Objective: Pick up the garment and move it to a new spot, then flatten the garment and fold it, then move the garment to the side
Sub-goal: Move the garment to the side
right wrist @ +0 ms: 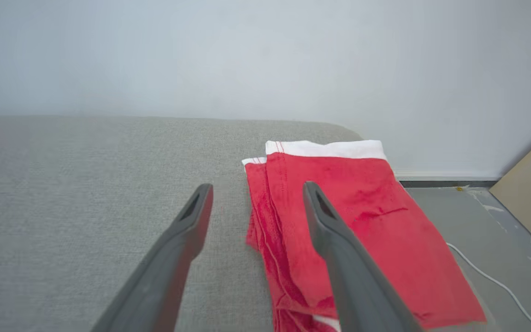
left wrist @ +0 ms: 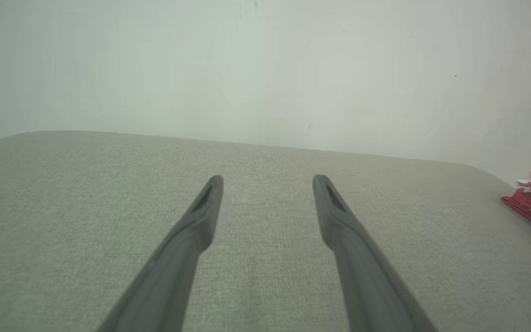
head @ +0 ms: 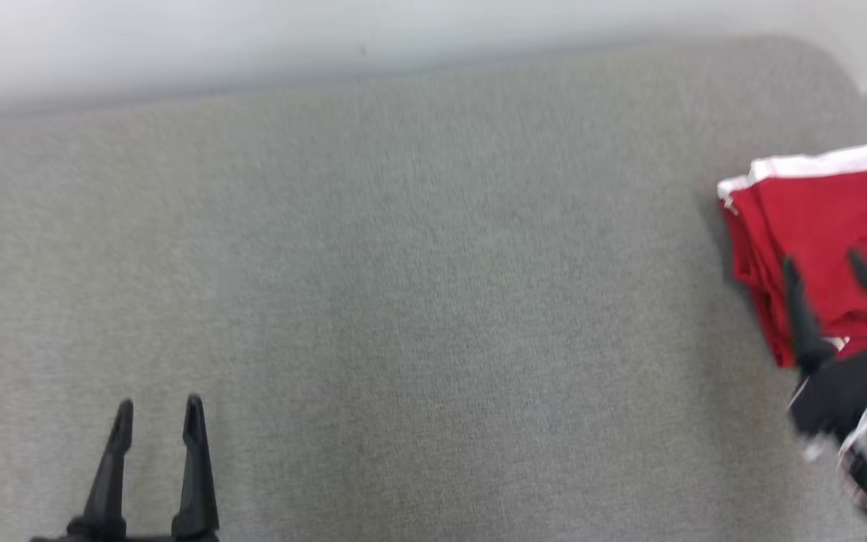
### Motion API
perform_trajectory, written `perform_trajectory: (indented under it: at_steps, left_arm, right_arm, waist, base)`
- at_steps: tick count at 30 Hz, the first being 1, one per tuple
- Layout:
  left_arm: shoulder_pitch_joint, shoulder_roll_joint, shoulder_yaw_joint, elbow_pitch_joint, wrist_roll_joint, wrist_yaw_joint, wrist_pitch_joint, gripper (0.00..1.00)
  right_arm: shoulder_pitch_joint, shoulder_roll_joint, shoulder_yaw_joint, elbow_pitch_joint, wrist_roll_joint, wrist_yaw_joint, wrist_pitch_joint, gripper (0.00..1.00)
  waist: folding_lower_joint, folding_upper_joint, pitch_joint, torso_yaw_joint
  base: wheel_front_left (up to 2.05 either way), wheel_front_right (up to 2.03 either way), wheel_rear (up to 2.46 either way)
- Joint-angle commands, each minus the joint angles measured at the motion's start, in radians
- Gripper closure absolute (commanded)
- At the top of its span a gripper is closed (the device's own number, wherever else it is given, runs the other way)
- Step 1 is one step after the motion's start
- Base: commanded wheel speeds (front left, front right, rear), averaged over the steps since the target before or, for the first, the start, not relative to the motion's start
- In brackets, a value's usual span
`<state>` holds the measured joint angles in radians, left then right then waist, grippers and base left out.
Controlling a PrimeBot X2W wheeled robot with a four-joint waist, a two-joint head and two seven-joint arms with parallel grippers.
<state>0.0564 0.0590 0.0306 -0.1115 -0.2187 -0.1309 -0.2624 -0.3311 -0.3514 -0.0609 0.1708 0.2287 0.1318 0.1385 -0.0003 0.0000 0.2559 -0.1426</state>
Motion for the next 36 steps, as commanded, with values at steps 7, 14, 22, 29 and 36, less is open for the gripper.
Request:
perform_trajectory:
  at_steps: [7,14,22,29,36]
  left_arm:
    - [0.097,-0.009,0.021,0.058,-0.028,0.001,-0.003,0.0]
    - [0.124,-0.009,0.036,0.113,-0.01,0.006,-0.003,0.0]
    - [0.126,-0.009,0.029,0.188,0.004,0.012,-0.003,0.0]
    - [0.111,-0.009,0.027,0.219,-0.001,0.015,-0.003,0.0]
    - [0.122,-0.009,0.034,0.233,-0.004,0.016,-0.003,0.0]
  right_arm:
    - [0.265,0.158,0.014,-0.117,-0.017,-0.003,-0.142,0.0]
    - [0.368,0.215,0.041,-0.075,-0.027,-0.003,-0.277,0.0]
    - [0.385,0.25,0.101,0.019,-0.013,-0.003,-0.343,0.0]
    - [0.375,0.264,0.12,0.057,-0.01,-0.003,-0.36,0.0]
    - [0.374,0.273,0.132,0.075,-0.018,-0.003,-0.367,0.0]
  waist:
    - [0.0003,0.0,-0.211,0.061]
    - [0.0003,0.0,-0.26,0.091]
    - [0.0003,0.0,-0.293,0.115]
    - [0.0003,0.0,-0.303,0.143]
    - [0.0003,0.0,-0.312,0.15]
  base:
    - [0.0,0.0,0.0]
    - [0.0,0.0,0.0]
    - [0.0,0.0,0.0]
    - [0.0,0.0,0.0]
    - [0.0,0.0,0.0]
